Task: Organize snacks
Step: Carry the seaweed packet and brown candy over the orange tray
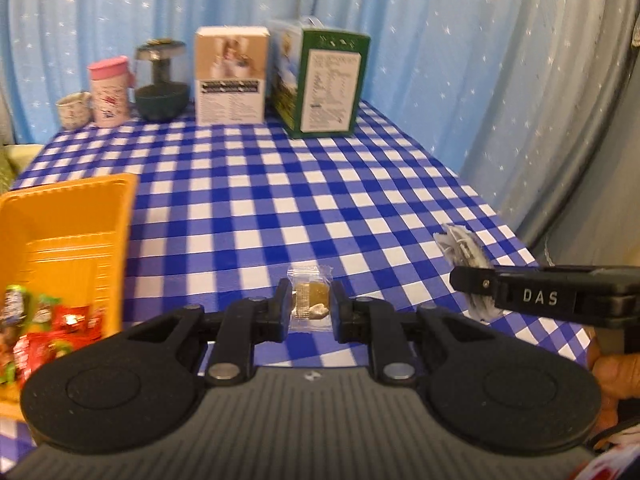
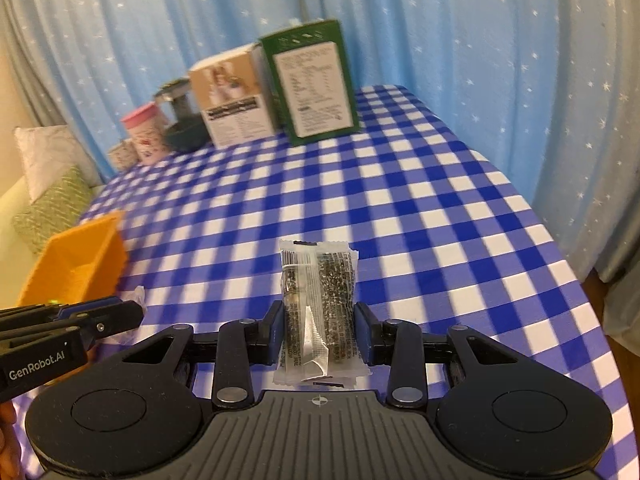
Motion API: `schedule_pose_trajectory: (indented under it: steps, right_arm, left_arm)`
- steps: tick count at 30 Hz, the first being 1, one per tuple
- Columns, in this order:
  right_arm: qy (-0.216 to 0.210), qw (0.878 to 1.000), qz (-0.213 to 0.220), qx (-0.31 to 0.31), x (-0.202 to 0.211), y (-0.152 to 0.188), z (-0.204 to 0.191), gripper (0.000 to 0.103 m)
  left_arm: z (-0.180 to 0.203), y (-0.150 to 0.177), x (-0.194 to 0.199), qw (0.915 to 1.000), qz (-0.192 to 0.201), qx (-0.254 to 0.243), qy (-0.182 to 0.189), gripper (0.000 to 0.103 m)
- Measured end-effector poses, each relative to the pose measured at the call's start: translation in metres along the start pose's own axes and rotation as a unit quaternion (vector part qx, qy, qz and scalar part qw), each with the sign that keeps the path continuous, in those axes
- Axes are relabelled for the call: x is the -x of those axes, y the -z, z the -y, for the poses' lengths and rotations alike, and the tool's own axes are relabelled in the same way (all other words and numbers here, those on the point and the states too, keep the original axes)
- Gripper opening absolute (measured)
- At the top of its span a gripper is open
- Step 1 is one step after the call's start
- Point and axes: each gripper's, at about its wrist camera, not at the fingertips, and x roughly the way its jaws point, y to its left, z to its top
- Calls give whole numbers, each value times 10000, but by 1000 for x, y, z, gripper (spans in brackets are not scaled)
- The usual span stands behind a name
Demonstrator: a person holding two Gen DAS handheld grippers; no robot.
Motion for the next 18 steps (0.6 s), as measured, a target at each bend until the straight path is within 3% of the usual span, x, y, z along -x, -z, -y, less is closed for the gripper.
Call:
schedule_pose_trajectory:
  steps: [18]
  right_arm:
    - [-726,9950,103,685,33,21,-123,37]
  left_arm:
    - [-79,21,104,9962,329,467,-661,18]
